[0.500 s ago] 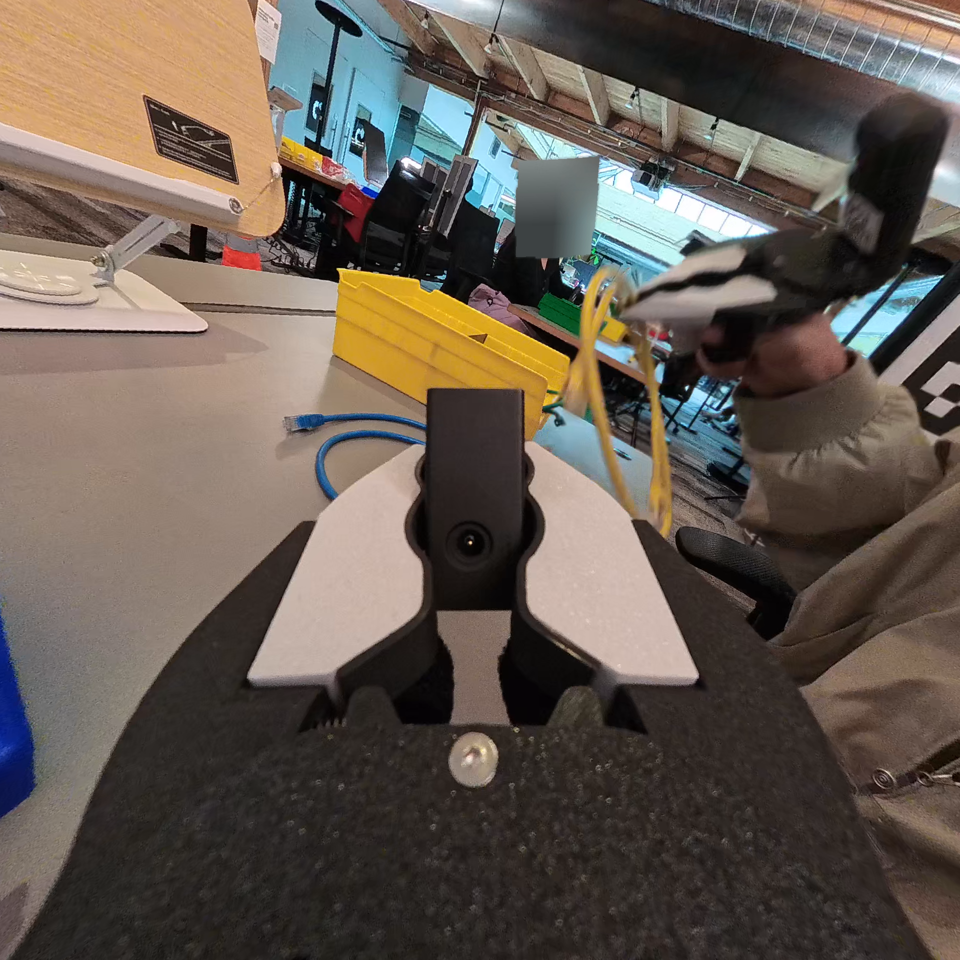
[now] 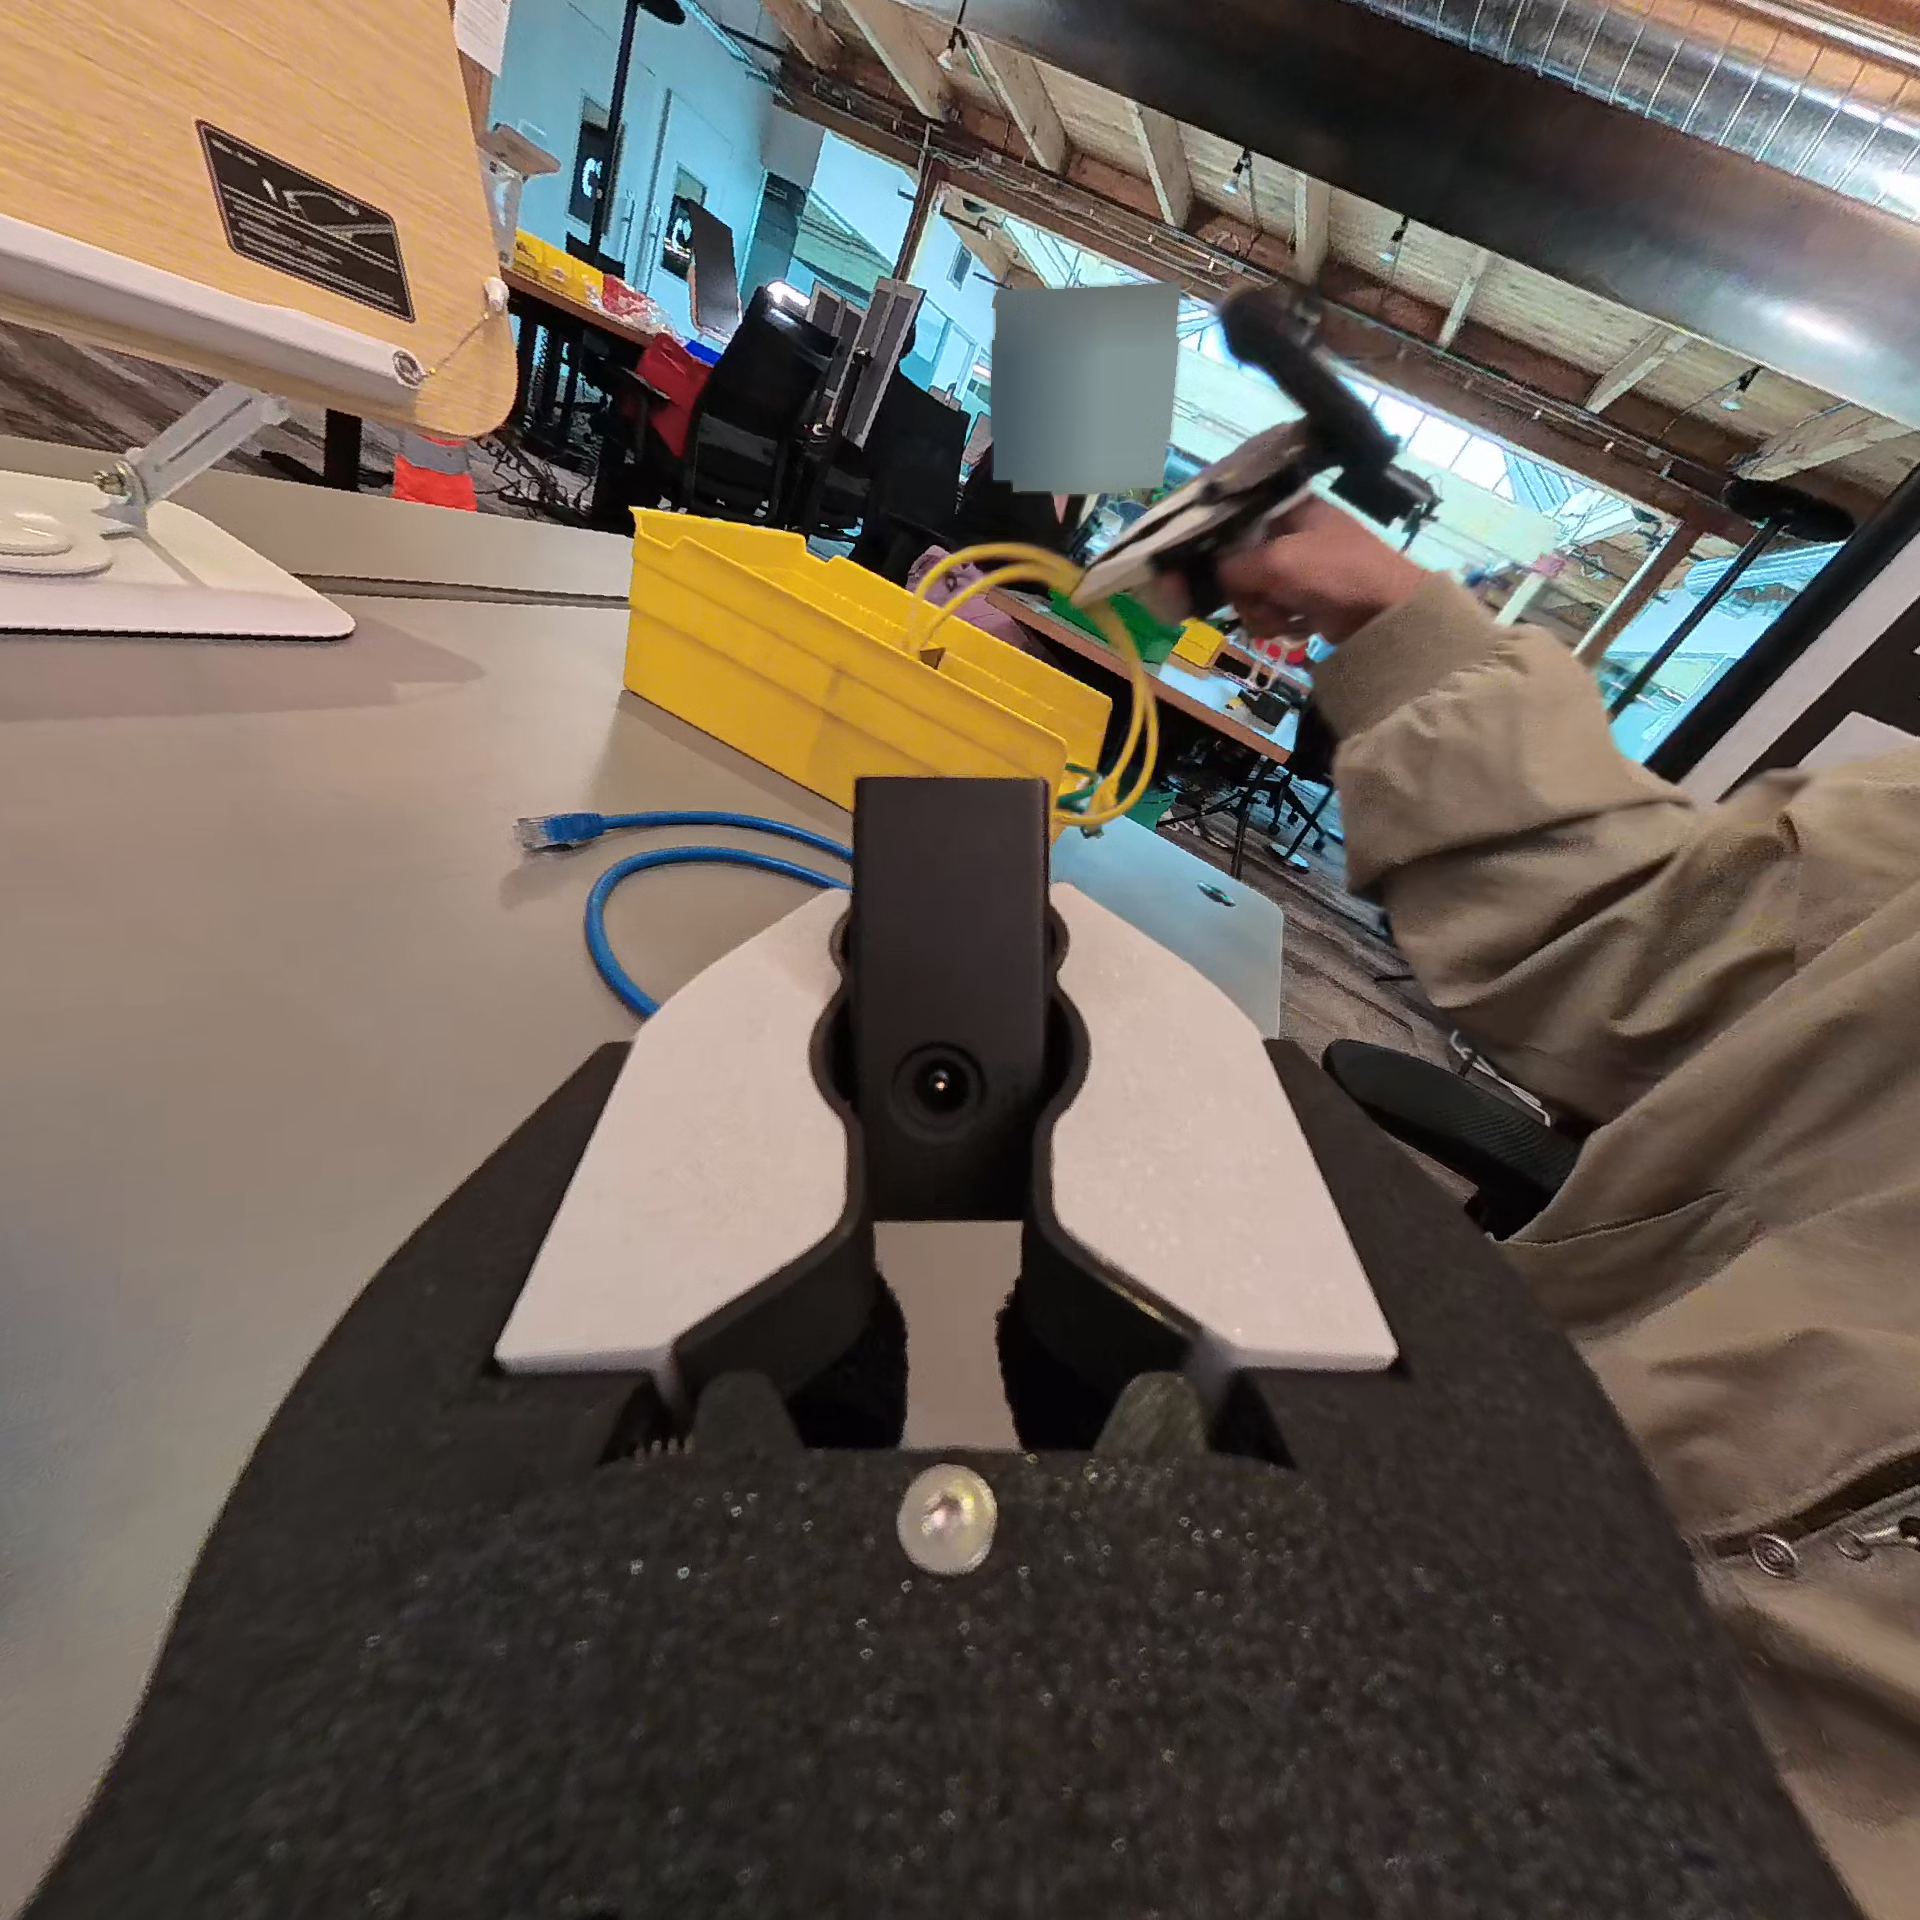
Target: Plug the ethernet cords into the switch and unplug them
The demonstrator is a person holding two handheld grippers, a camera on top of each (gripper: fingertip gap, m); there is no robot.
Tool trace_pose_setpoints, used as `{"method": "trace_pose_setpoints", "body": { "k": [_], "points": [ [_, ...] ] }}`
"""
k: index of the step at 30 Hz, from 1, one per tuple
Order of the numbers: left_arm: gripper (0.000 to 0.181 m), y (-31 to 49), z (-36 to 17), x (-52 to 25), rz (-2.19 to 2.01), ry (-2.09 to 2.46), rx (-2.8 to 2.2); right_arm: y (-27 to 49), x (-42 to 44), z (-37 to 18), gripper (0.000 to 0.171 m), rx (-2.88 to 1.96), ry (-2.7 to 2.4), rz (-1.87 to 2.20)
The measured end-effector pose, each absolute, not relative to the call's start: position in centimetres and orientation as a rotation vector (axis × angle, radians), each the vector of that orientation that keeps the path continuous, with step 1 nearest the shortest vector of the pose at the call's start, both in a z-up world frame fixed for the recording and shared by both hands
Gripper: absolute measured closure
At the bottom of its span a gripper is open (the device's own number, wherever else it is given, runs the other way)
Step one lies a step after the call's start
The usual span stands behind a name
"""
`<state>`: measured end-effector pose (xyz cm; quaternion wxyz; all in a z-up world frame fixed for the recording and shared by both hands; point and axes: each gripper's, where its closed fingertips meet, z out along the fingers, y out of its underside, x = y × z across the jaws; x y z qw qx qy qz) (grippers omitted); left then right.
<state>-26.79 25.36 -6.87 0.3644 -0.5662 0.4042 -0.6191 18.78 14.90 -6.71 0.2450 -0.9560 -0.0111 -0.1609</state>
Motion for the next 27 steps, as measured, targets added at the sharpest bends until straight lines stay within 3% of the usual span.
{"method": "trace_pose_setpoints", "body": {
  "k": [4, 13, 18, 22, 27],
  "points": [
    [0.152, 24.9, -6.8, -26.4, -1.593, 1.057, -1.452, 16.0, 20.8, -13.3, 0.166, -2.879, -0.217, -0.534],
    [0.152, 24.5, -7.3, -26.4, -1.588, 1.084, -1.465, 14.7, 21.8, -17.8, 0.166, -3.194, -0.321, -0.659],
    [0.152, 24.8, -7.4, -26.4, -1.6, 1.074, -1.475, 15.6, 22.0, -17.4, 0.166, -3.156, -0.125, -0.497],
    [0.152, 24.5, -7.3, -26.4, -1.608, 1.082, -1.473, 16.7, 20.8, -15.9, 0.151, -3.039, -0.16, -0.344],
    [0.152, 24.5, -7.7, -26.4, -1.599, 1.088, -1.487, 16.8, 19.5, -9.6, 0.13, -2.592, 0.08, -0.216]
  ]
}}
